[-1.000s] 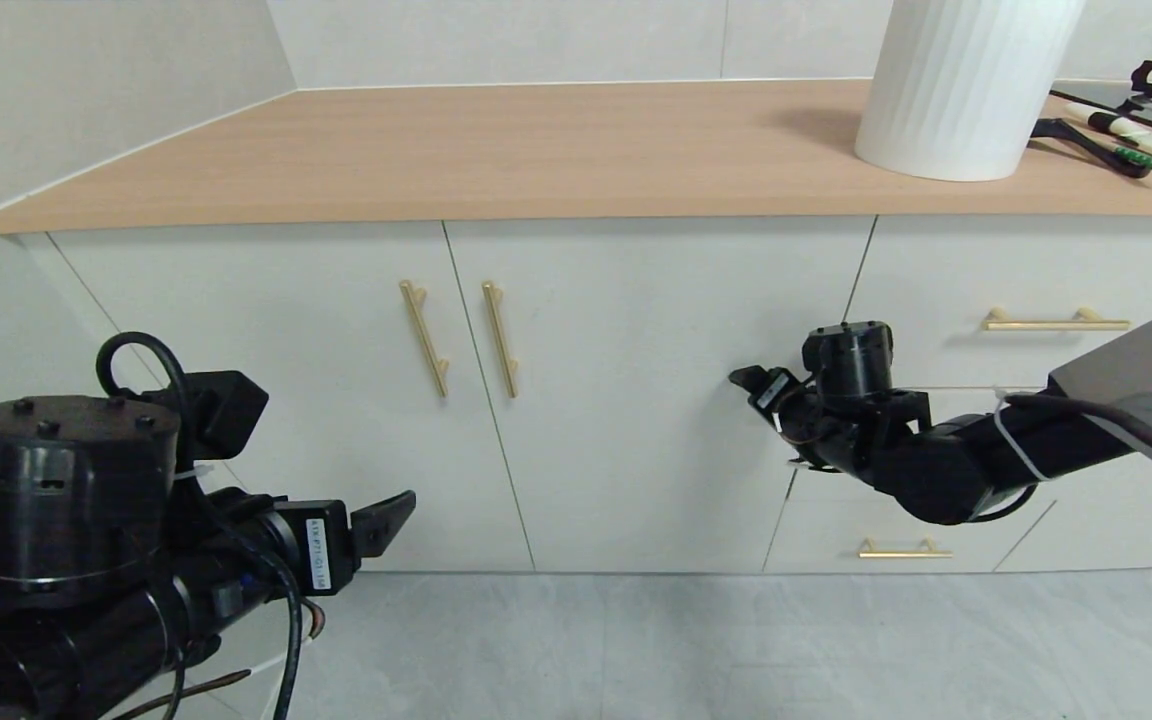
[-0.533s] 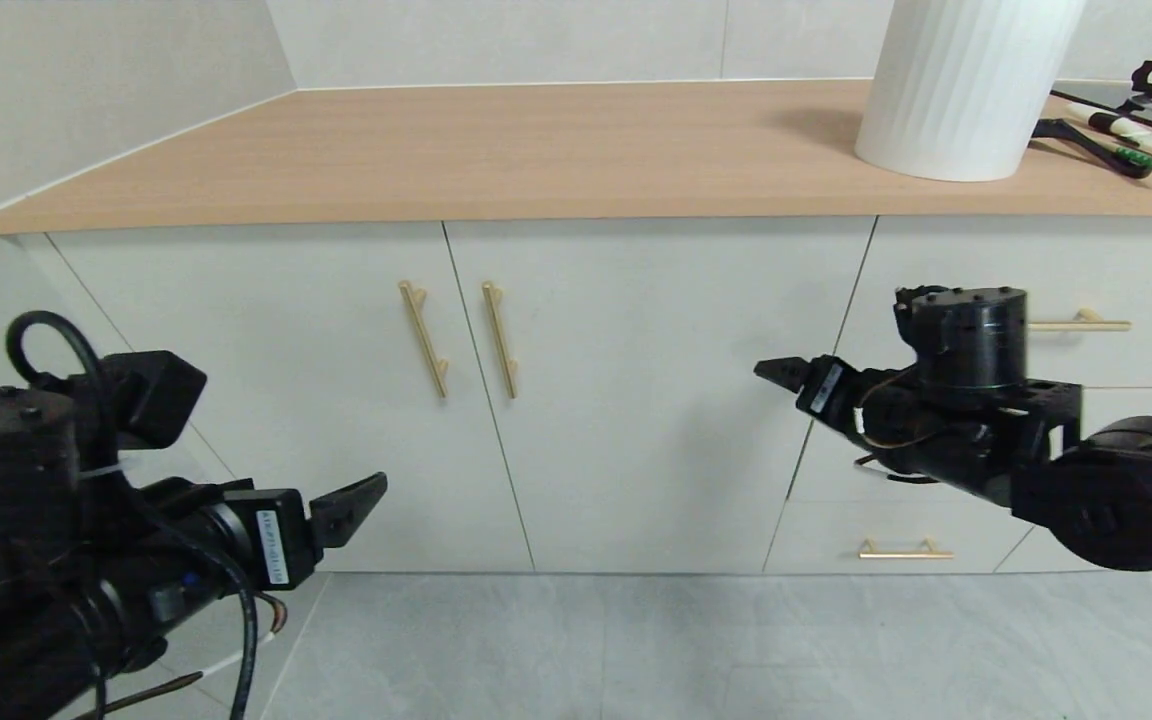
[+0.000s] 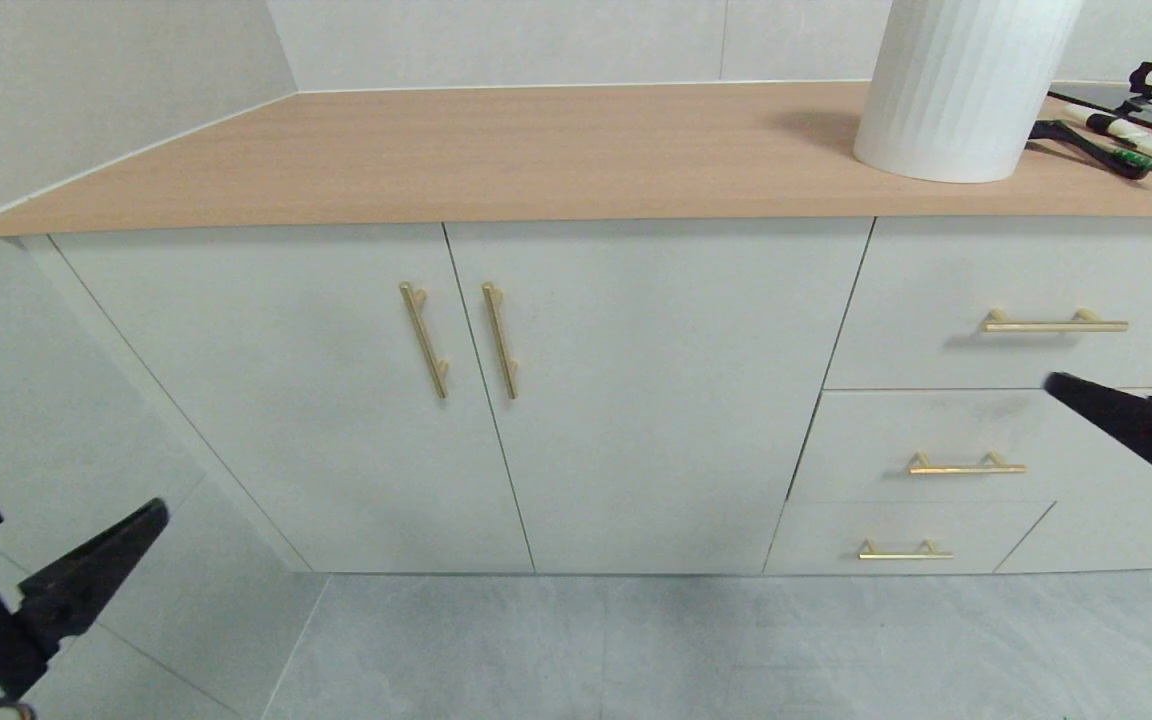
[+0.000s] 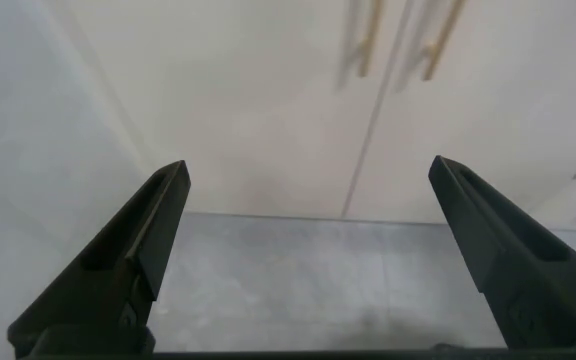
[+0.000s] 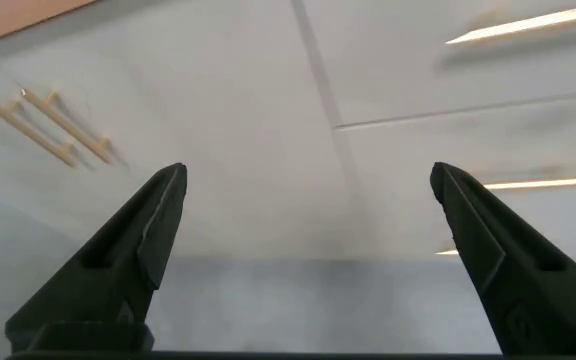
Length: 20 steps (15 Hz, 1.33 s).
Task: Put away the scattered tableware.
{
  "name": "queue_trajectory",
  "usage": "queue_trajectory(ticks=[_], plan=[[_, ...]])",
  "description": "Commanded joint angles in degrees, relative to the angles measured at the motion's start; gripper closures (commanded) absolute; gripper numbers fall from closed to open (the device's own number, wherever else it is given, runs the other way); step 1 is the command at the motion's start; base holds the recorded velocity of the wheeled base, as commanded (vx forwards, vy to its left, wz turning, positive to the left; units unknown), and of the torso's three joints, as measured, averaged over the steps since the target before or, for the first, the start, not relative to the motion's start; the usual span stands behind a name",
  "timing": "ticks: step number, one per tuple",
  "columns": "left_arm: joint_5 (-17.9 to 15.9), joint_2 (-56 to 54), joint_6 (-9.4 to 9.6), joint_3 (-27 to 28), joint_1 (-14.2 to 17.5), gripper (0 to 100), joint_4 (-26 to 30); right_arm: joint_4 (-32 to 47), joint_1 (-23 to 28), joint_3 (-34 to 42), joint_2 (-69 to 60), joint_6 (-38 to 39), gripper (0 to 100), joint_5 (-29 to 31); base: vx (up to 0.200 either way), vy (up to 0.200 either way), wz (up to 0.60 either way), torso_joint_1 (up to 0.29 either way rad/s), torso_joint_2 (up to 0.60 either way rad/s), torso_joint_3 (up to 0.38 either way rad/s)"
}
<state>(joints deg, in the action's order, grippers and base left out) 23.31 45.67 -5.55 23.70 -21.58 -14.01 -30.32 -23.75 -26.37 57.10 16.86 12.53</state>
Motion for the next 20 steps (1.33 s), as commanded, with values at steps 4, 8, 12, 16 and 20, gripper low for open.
queue_trajectory(ticks=[4, 8, 12, 16, 20], plan=[[-0.19, -30.20, 7.83, -2.34, 8.92, 0, 17.87, 21.53, 11.62, 6.15, -40.84, -15.80, 0, 1.27, 0.000, 0.000, 0.00, 0.000, 0.00, 0.000], [-0.28, -37.40, 11.52, -3.22, 13.05, 0, 20.51, 28.82, 17.07, 6.42, -51.30, -22.40, 0, 2.32, 0.000, 0.000, 0.00, 0.000, 0.00, 0.000], [-1.07, -45.67, 14.78, -10.87, 21.93, 0, 19.81, 29.35, 22.25, 9.23, -52.71, -22.66, 0, 7.60, 0.000, 0.000, 0.00, 0.000, 0.00, 0.000], [0.77, -45.67, 13.54, -20.01, 21.93, 0, 14.80, 28.65, 24.45, 17.93, -56.40, -22.31, 0, 5.75, 0.000, 0.000, 0.00, 0.000, 0.00, 0.000], [-15.31, -45.67, 11.00, -23.70, 21.84, 0, 11.11, 27.59, 24.10, 26.37, -56.92, -21.61, 0, -2.60, 0.000, 0.000, 0.00, 0.000, 0.00, 0.000]])
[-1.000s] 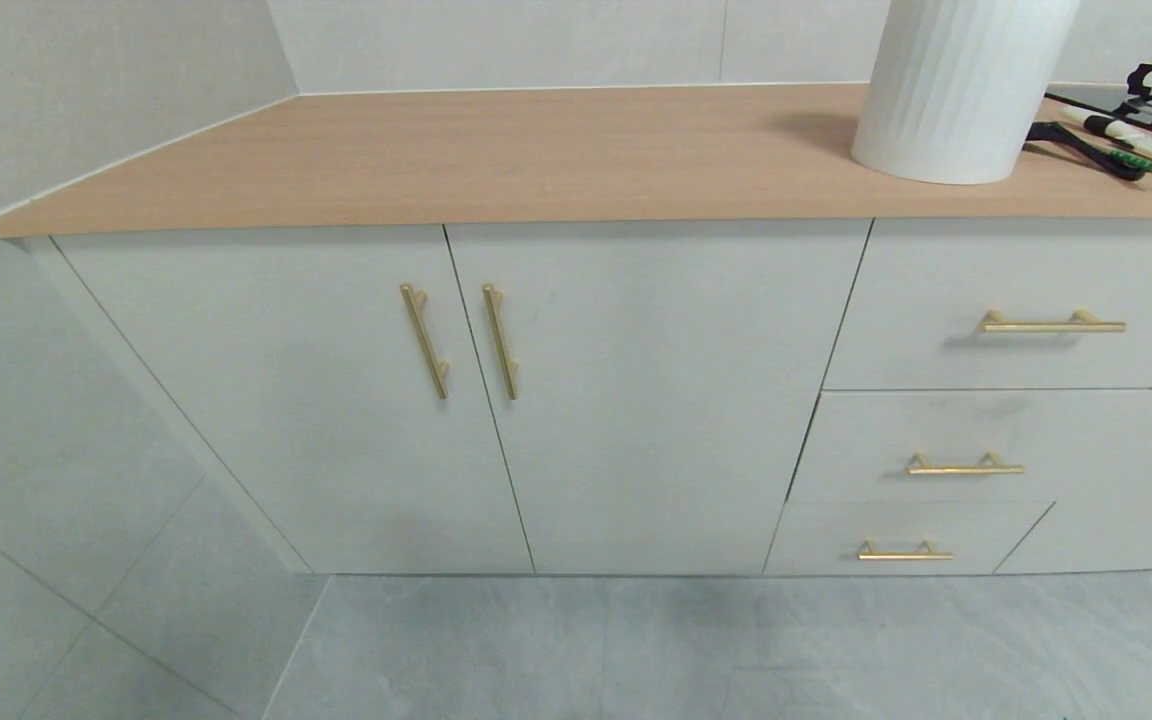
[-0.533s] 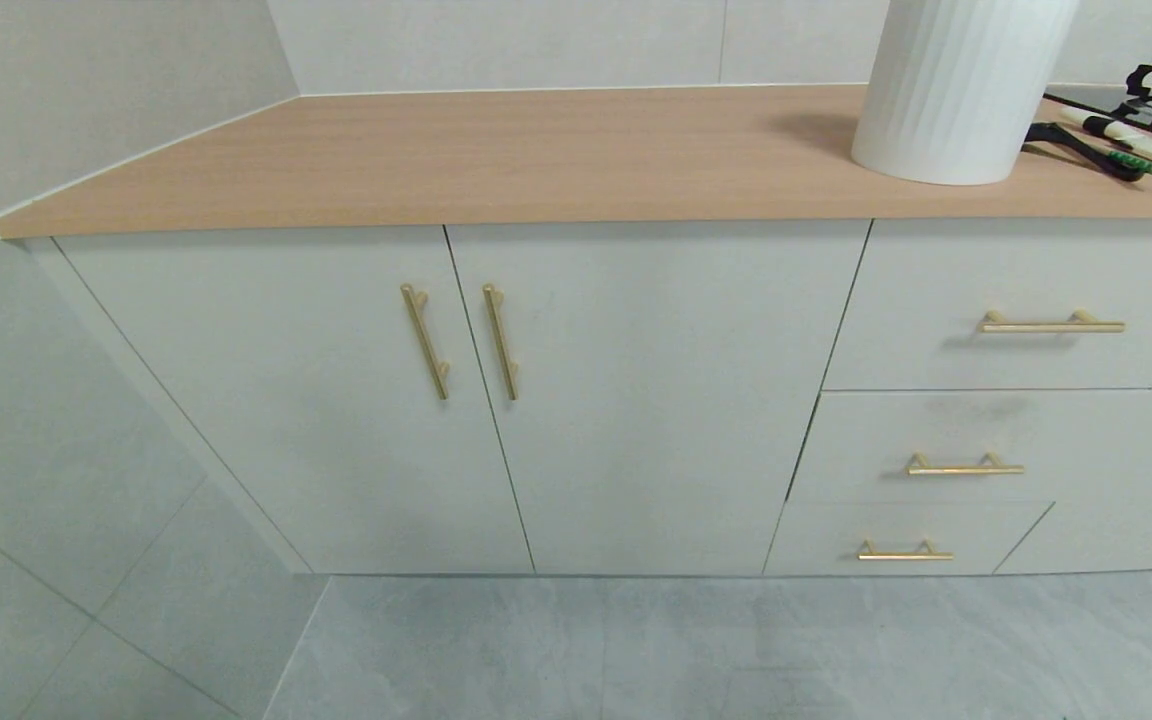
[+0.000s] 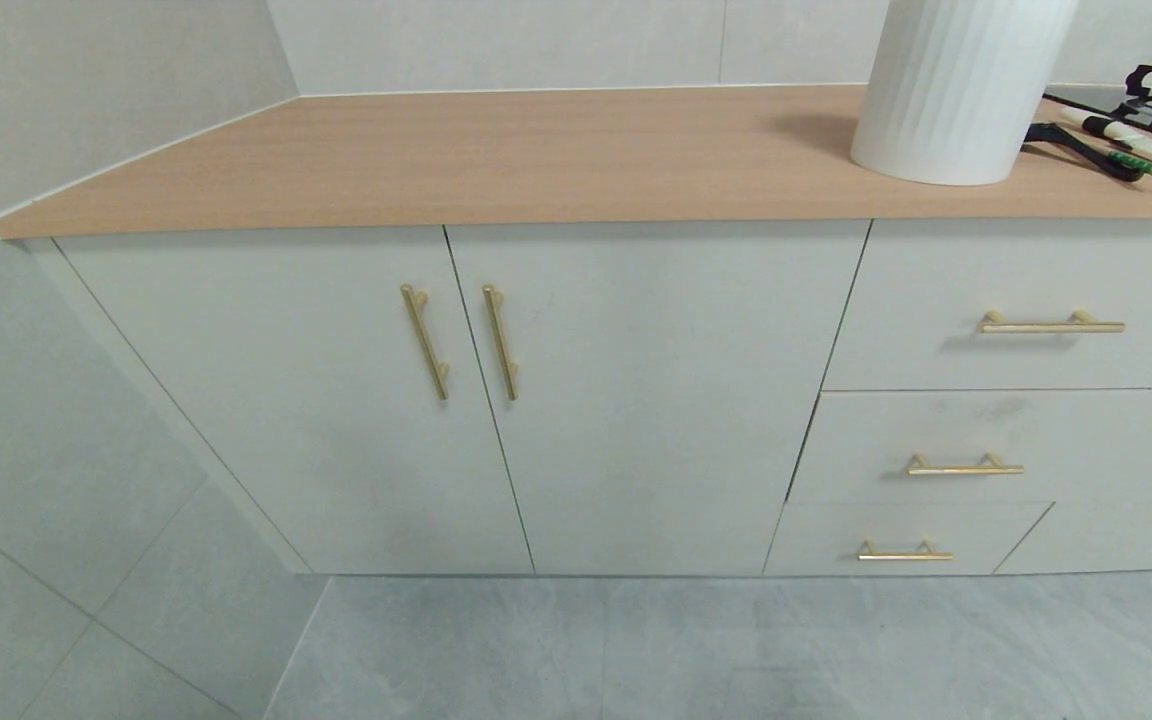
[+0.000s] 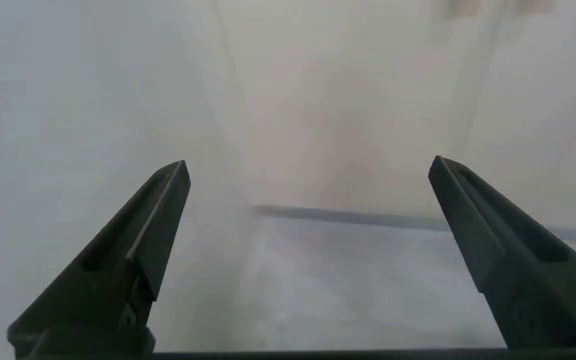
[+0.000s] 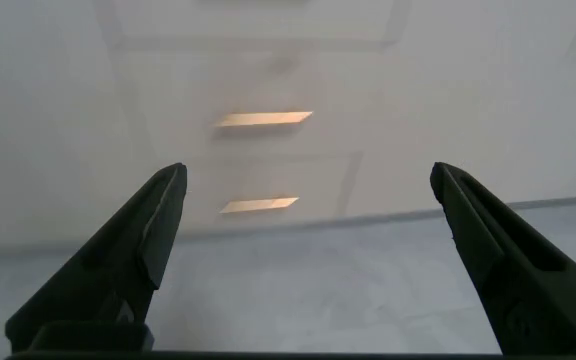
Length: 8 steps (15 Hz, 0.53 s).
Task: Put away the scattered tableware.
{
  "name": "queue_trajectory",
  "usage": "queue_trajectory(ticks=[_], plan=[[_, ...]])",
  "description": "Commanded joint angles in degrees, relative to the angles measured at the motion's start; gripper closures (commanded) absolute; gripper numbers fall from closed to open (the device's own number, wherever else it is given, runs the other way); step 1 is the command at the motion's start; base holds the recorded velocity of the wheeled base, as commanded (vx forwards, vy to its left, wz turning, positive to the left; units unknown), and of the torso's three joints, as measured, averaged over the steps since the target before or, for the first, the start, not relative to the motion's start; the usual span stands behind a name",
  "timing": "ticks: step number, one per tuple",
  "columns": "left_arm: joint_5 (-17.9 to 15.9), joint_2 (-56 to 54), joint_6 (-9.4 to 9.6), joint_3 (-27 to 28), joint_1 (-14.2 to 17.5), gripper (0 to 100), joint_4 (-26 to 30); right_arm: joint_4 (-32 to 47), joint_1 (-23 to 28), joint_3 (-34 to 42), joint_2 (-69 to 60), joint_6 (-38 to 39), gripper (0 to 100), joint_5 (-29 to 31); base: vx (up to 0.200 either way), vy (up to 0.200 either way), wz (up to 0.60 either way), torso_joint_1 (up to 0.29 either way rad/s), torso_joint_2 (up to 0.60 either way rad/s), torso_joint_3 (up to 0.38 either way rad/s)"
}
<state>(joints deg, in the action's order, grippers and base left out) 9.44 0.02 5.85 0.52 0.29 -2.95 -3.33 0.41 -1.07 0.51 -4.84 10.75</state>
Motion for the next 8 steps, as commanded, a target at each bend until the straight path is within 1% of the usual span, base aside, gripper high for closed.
queue_trajectory(ticks=[1, 2, 3, 4, 7, 8], plan=[[-6.01, -0.02, -1.90, -0.52, -0.03, 0, 0.14, 0.34, -0.06, 1.07, -0.34, 0.09, 0, -2.05, 0.000, 0.000, 0.00, 0.000, 0.00, 0.000], [-9.26, -0.02, -3.48, -0.44, 0.06, 0, 1.19, 0.43, -0.24, 1.07, -0.34, 0.01, 0, -3.98, 0.000, 0.000, 0.00, 0.000, 0.00, 0.000], [-10.23, -0.02, -4.36, -0.44, -0.03, 0, 3.13, 0.95, -0.24, 1.07, -0.34, 0.18, 0, -7.24, 0.000, 0.000, 0.00, 0.000, 0.00, 0.000], [-10.40, 0.06, -5.59, -0.44, -0.03, 0, 2.69, 3.33, -0.33, 1.07, -0.34, 0.18, 0, -12.60, 0.000, 0.000, 0.00, 0.000, 0.00, 0.000], [-10.40, 0.06, -5.50, -0.44, -0.03, 0, 2.77, 3.24, -0.33, 1.07, -0.34, 0.62, 0, -12.25, 0.000, 0.000, 0.00, 0.000, 0.00, 0.000], [-10.40, 0.06, -4.80, -0.44, -0.03, 0, 2.86, 3.24, -0.33, 1.07, -0.34, 1.50, 0, -12.16, 0.000, 0.000, 0.00, 0.000, 0.00, 0.000]])
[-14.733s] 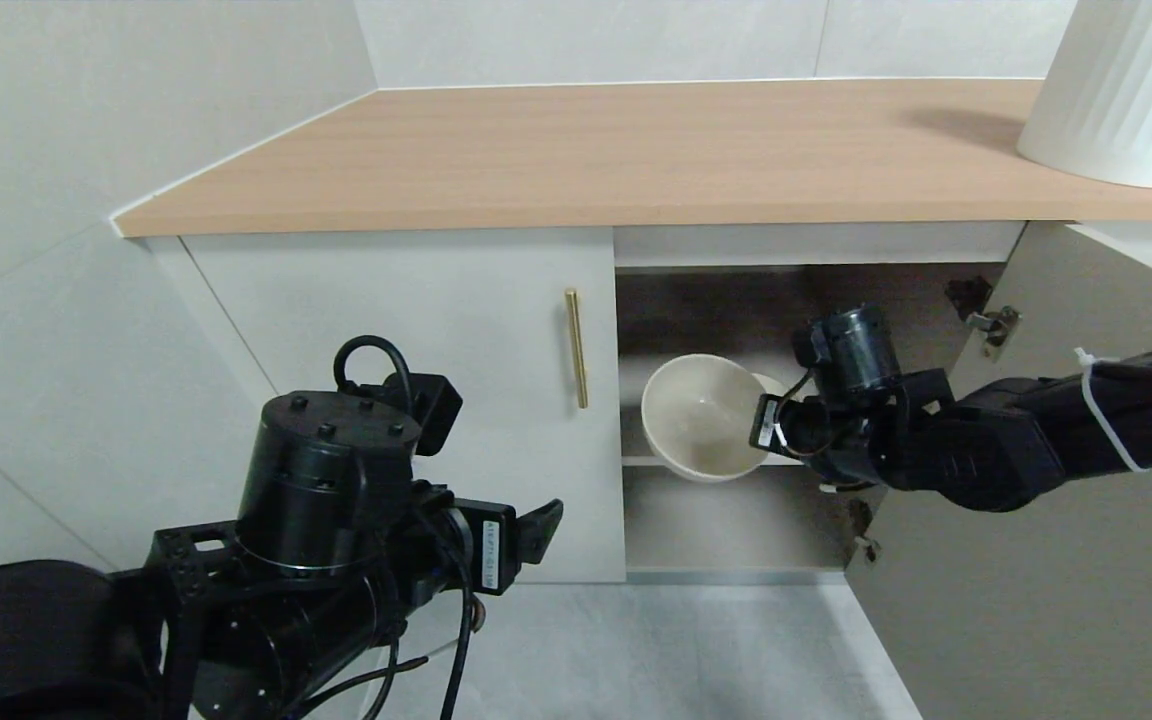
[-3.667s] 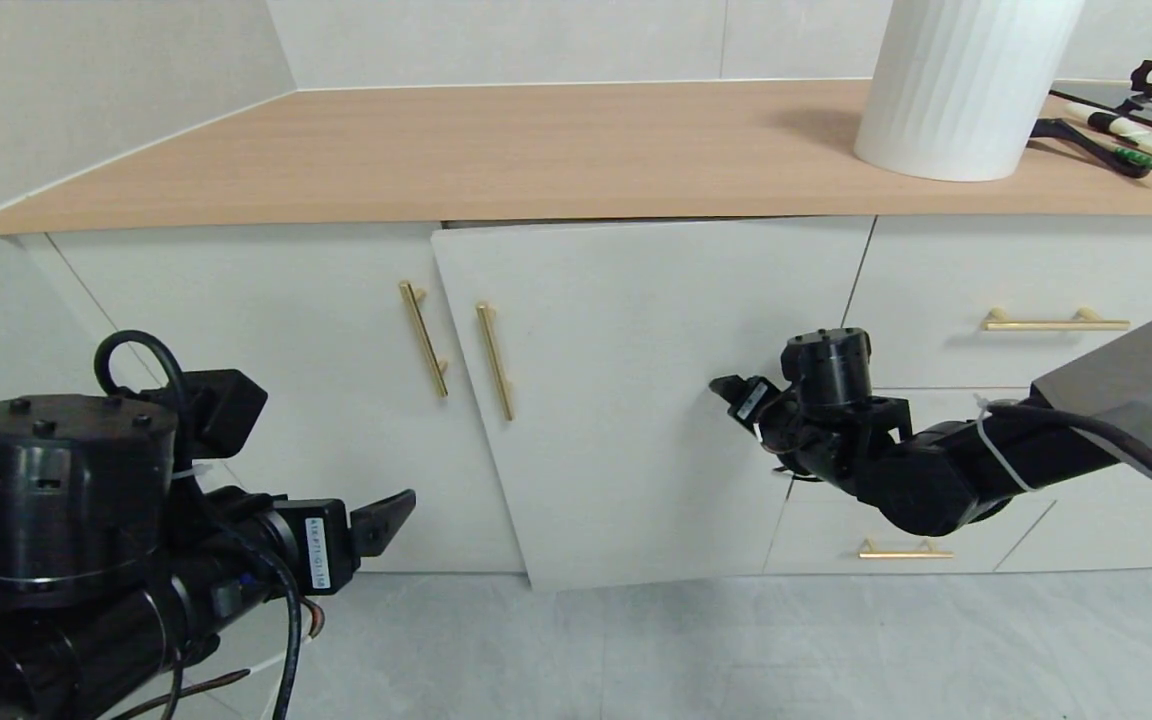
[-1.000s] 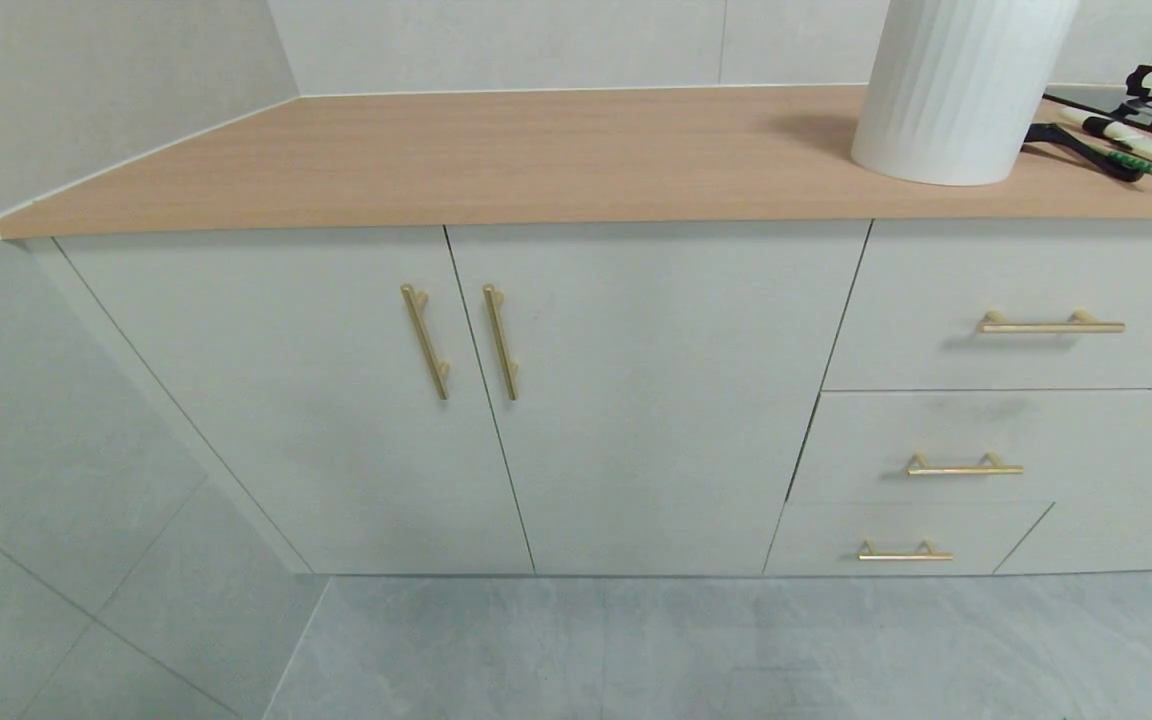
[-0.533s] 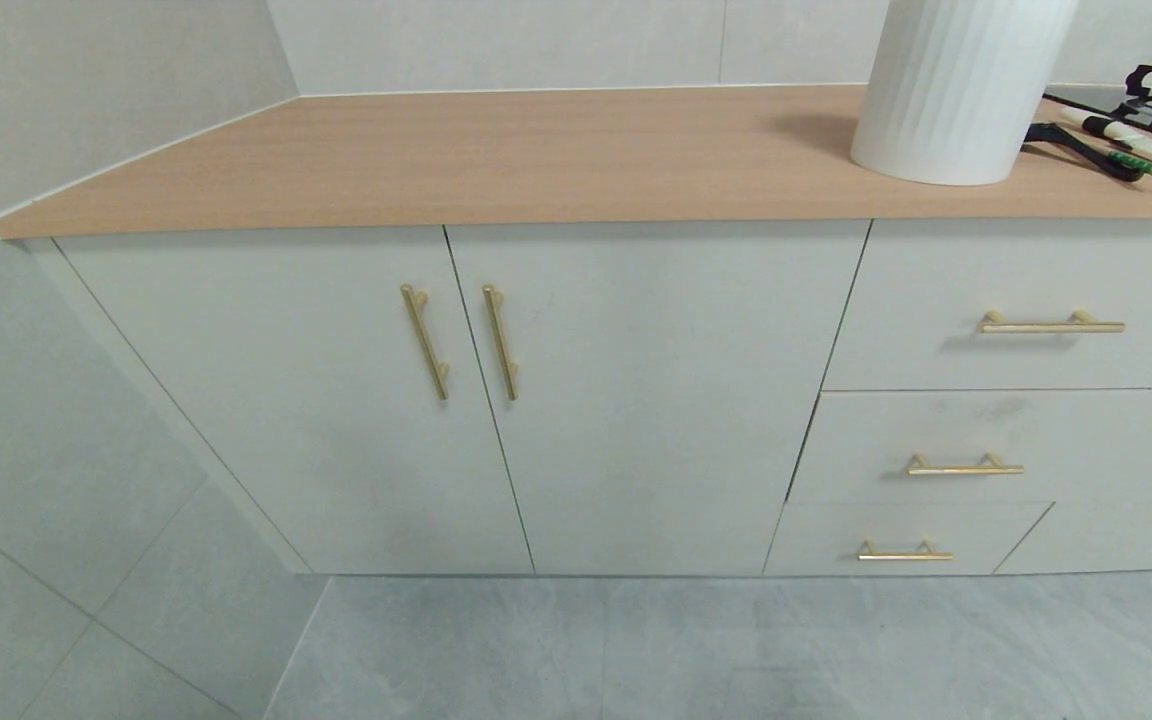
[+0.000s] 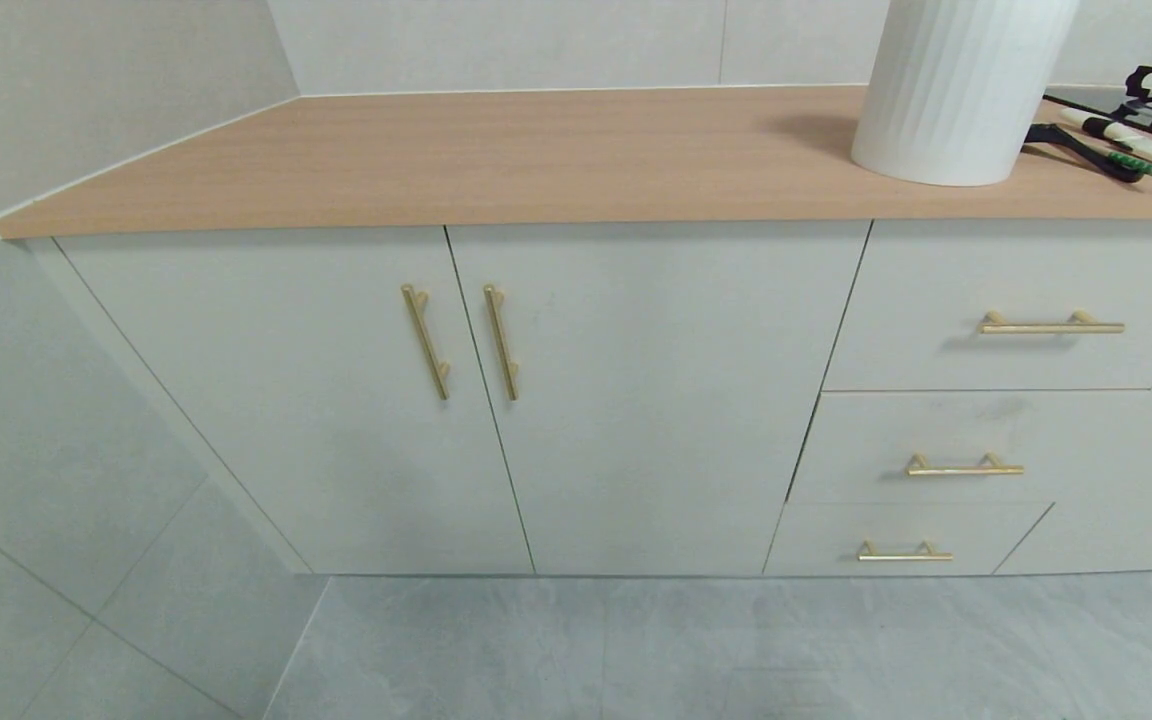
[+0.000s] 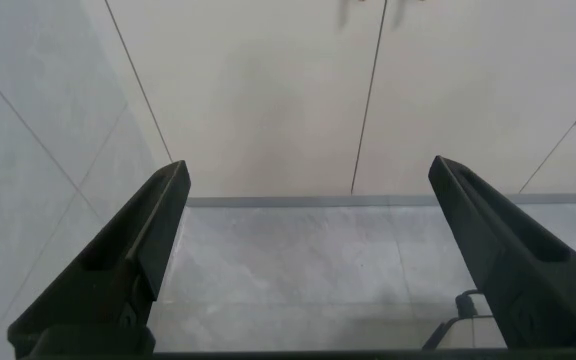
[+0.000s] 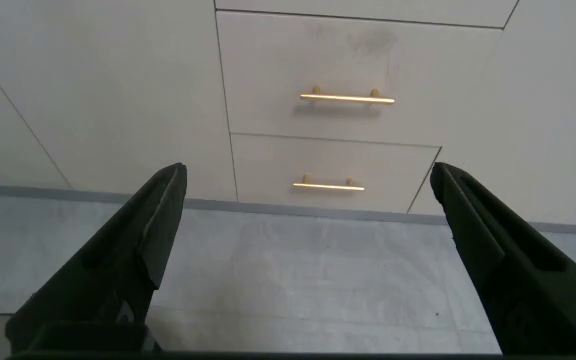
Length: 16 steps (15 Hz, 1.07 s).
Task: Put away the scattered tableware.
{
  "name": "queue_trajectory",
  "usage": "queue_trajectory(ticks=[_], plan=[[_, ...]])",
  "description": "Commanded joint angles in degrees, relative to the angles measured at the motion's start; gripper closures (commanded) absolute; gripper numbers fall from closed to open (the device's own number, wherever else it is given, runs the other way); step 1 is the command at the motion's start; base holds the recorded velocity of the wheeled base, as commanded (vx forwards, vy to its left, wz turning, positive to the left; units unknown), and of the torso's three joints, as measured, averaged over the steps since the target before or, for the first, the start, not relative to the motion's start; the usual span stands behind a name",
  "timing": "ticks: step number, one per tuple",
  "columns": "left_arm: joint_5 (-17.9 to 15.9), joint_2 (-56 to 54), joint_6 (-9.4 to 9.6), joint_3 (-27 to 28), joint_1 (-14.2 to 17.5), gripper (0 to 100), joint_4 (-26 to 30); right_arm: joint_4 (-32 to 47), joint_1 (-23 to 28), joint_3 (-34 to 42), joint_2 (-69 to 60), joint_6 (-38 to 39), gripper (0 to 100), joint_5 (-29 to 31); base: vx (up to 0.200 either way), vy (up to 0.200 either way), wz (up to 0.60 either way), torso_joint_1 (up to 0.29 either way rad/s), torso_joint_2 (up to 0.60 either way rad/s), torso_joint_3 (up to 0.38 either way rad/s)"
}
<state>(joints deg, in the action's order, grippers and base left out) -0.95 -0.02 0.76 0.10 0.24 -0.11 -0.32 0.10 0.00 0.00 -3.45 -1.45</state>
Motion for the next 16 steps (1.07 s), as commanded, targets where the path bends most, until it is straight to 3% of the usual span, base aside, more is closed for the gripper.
queue_trajectory(ticks=[1, 2, 4, 11, 16], plan=[[-0.02, 0.11, 0.04, -0.01, 0.02, 0, 0.02, 0.23, -0.01, 0.00, 0.09, 0.20, 0, 0.04, 0.000, 0.000, 0.00, 0.000, 0.00, 0.000], [-0.02, 0.11, 0.74, -0.01, 0.02, 0, 0.02, 0.23, -0.01, 0.00, 0.09, 0.29, 0, 0.13, 0.000, 0.000, 0.00, 0.000, 0.00, 0.000], [-0.02, 0.02, -0.58, -0.01, 0.02, 0, 0.02, 0.23, -0.01, 0.00, 0.18, 0.37, 0, 0.13, 0.000, 0.000, 0.00, 0.000, 0.00, 0.000], [-0.10, 0.11, -0.14, -0.01, 0.02, 0, 0.02, 0.23, -0.01, 0.00, 0.18, 1.08, 0, 0.04, 0.000, 0.000, 0.00, 0.000, 0.00, 0.000], [-0.10, 0.11, -0.14, -0.01, 0.02, 0, -0.07, 0.23, -0.01, 0.00, 0.18, 1.08, 0, 0.04, 0.000, -0.200, 0.00, 0.006, 0.01, 0.001]])
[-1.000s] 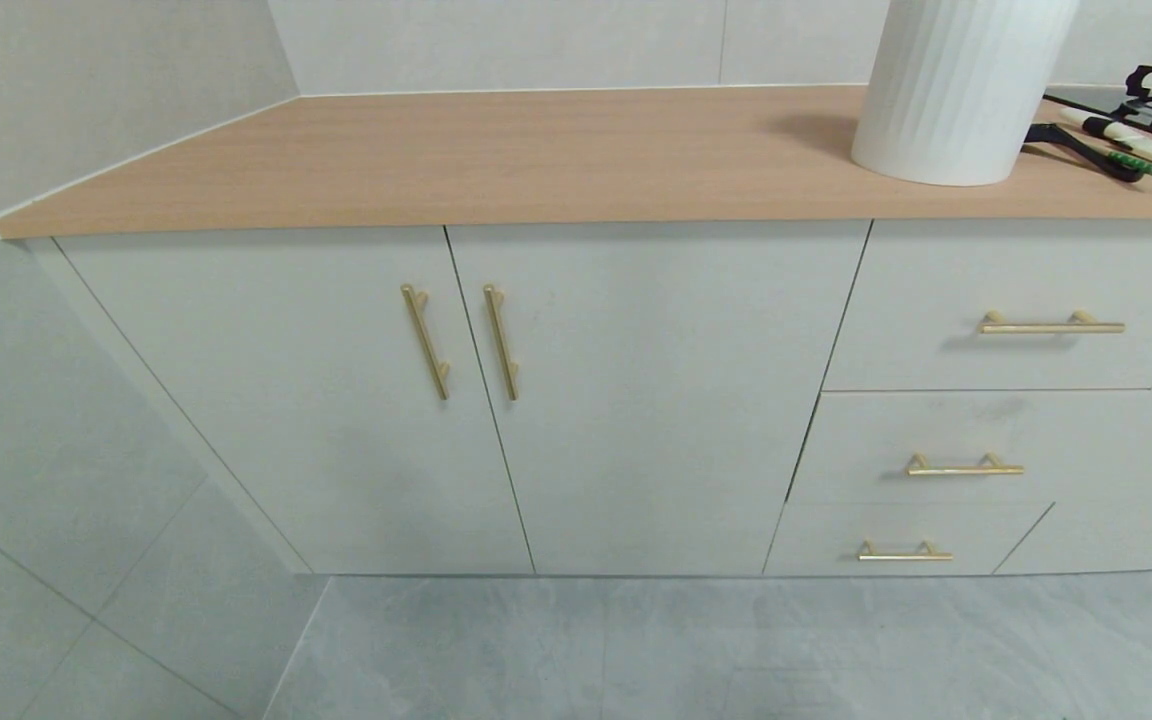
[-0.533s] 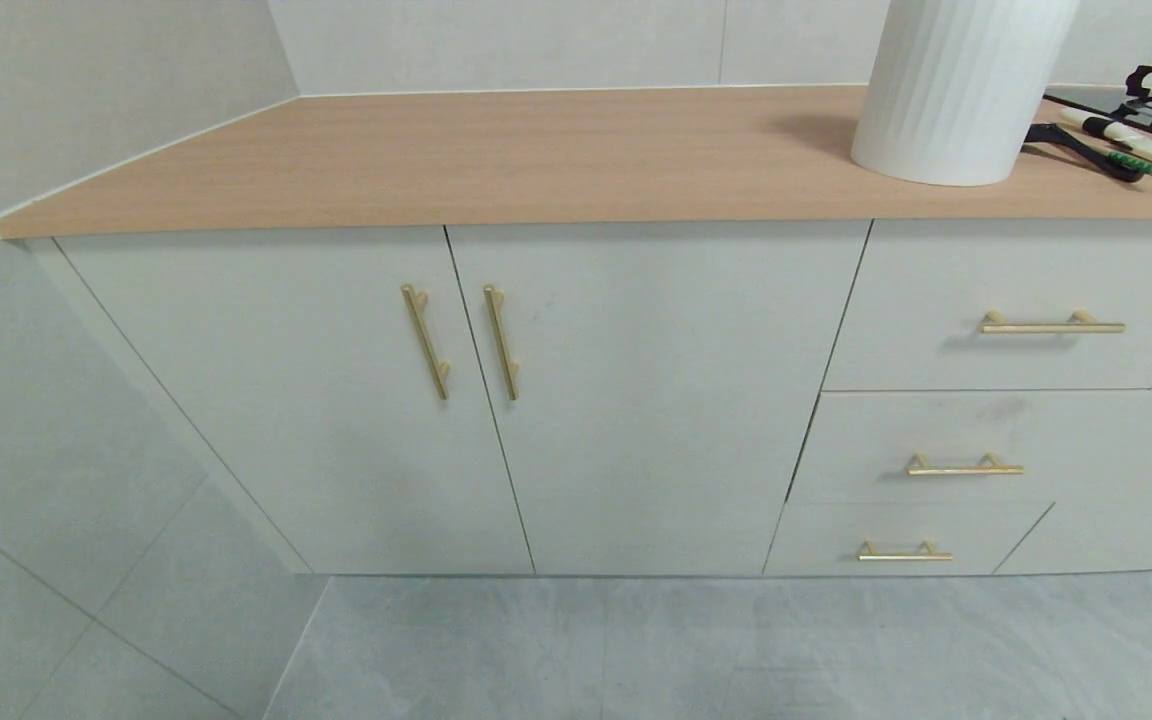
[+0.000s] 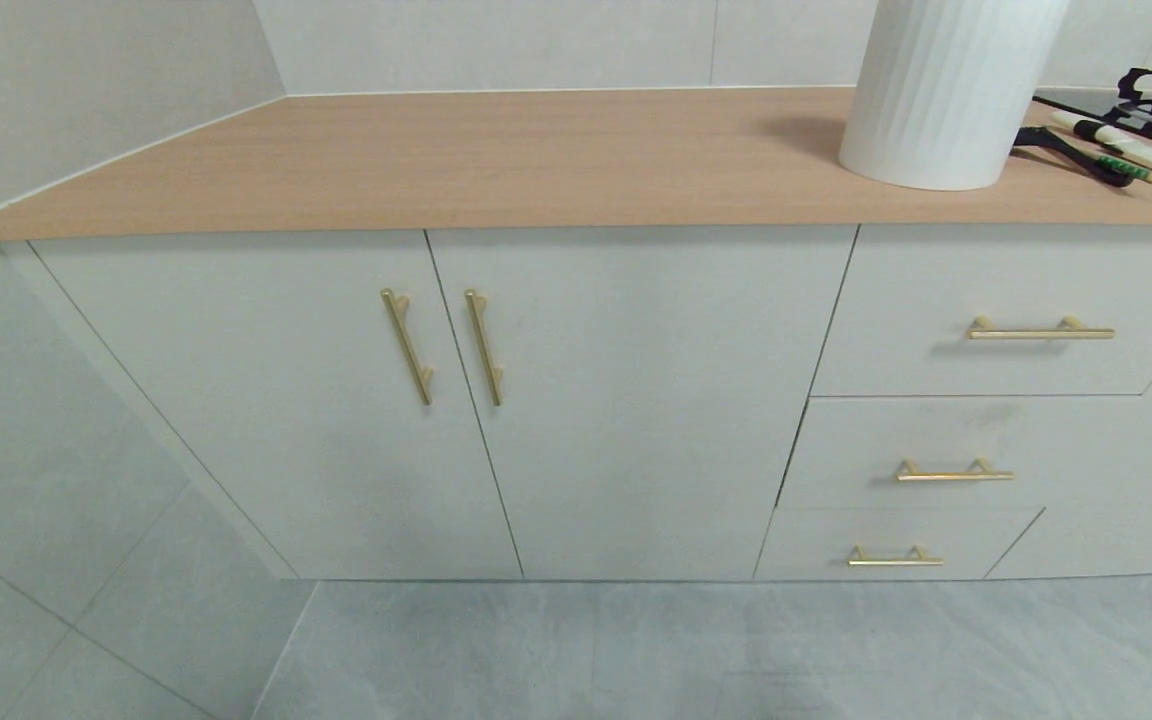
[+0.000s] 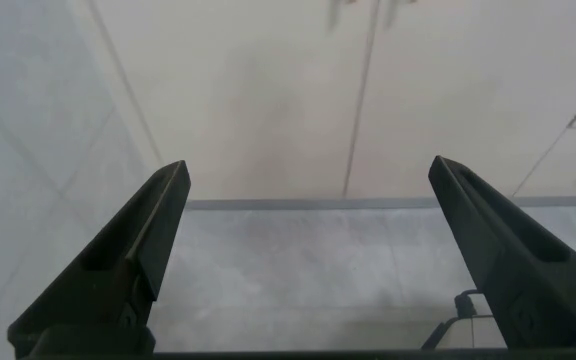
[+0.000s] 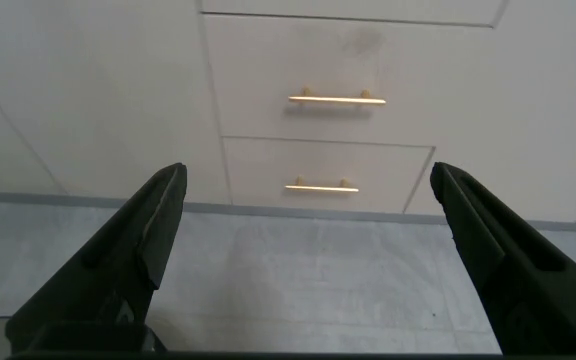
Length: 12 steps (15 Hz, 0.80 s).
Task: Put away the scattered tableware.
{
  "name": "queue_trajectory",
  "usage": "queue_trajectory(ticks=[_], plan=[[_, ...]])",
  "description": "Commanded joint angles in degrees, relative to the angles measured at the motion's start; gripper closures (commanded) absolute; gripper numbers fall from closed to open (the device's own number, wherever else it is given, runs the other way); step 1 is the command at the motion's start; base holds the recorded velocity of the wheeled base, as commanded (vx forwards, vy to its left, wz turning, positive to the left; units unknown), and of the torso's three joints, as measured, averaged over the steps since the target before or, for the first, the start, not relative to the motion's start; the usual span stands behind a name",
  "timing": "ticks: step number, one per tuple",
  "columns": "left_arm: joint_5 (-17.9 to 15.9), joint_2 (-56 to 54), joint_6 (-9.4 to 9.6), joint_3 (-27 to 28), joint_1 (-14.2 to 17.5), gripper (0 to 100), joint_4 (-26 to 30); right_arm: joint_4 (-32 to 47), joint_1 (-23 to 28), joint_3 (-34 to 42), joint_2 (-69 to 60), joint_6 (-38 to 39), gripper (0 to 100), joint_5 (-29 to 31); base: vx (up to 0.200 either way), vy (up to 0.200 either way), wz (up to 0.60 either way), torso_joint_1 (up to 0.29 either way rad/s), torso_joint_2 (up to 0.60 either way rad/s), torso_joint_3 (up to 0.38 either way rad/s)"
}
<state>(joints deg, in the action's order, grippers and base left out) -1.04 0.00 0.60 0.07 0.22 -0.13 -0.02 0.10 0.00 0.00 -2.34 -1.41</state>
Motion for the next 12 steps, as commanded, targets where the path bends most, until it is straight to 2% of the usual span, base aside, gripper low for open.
queue_trajectory(ticks=[1, 9, 12], plan=[[-0.02, 0.09, 0.02, 0.01, 0.04, 0, -0.04, -0.06, -0.01, 0.00, 0.18, -0.03, 0, 0.01, 0.000, -0.200, 0.00, 0.002, 0.01, 0.002], [-0.02, 0.09, -0.07, 0.01, 0.04, 0, -0.04, -0.06, -0.01, 0.00, 0.18, 0.06, 0, 0.01, 0.000, -0.200, 0.00, 0.004, 0.00, 0.001], [-0.02, 0.09, -0.16, 0.01, 0.04, 0, -0.04, -0.06, -0.01, 0.00, 0.18, 0.06, 0, 0.01, 0.000, 0.000, 0.00, 0.000, 0.00, 0.000]])
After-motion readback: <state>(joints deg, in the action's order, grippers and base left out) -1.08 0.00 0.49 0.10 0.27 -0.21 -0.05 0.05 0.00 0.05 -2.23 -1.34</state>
